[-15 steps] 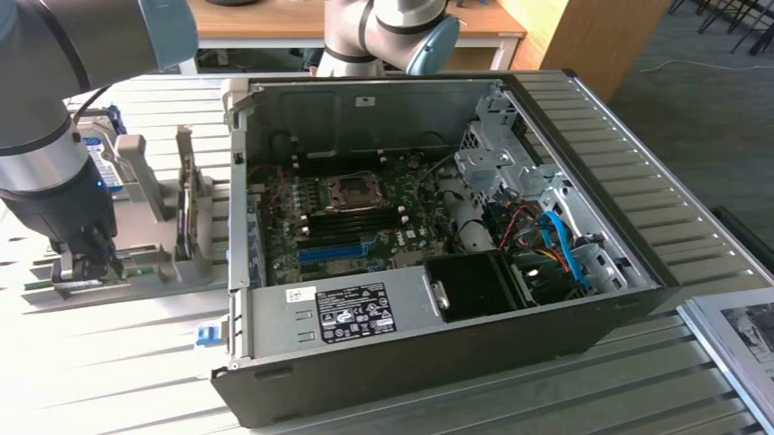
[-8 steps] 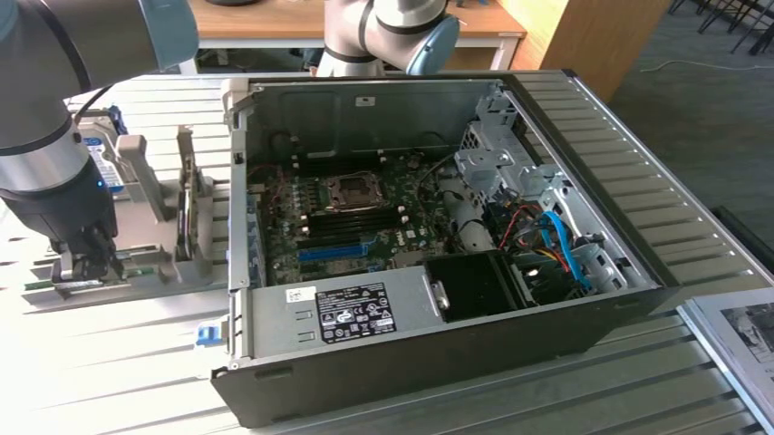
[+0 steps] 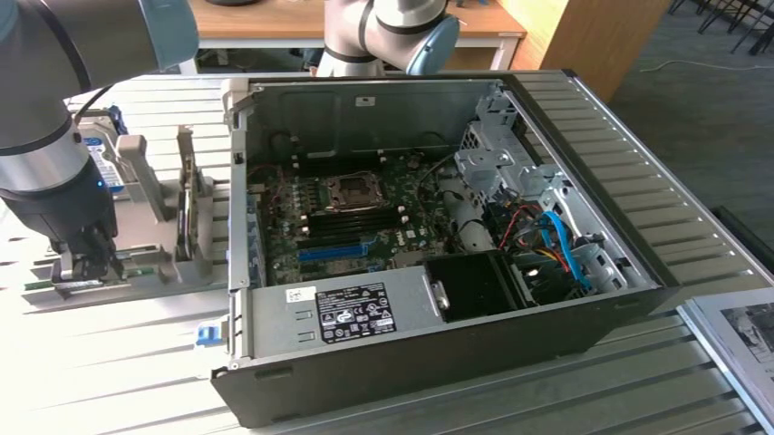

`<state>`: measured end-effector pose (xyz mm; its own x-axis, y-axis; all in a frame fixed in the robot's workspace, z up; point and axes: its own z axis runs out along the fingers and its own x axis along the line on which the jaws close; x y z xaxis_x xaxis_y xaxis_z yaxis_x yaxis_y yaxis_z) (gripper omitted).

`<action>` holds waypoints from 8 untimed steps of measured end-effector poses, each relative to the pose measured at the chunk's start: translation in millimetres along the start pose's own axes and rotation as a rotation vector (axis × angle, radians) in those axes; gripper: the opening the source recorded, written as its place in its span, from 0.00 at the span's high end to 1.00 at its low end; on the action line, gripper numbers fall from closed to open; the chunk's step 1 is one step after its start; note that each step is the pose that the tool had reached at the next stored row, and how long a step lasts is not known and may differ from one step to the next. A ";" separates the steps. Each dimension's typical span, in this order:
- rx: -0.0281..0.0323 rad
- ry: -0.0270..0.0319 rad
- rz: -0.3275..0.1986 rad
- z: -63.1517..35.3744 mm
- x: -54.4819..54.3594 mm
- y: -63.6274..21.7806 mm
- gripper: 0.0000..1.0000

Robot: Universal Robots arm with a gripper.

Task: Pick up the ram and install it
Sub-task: 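Pick up the ram and move it above insertion slot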

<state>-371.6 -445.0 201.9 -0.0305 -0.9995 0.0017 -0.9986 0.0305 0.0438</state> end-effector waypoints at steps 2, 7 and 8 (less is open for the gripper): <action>0.0001 0.0000 0.000 0.0 0.0 0.0 0.88; 0.0001 0.0000 -0.006 0.0 0.0 0.0 0.88; 0.0000 0.0000 -0.008 0.0 0.0 0.0 0.88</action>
<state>-371.6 -445.0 201.9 -0.0222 -0.9998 0.0013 -0.9988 0.0222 0.0438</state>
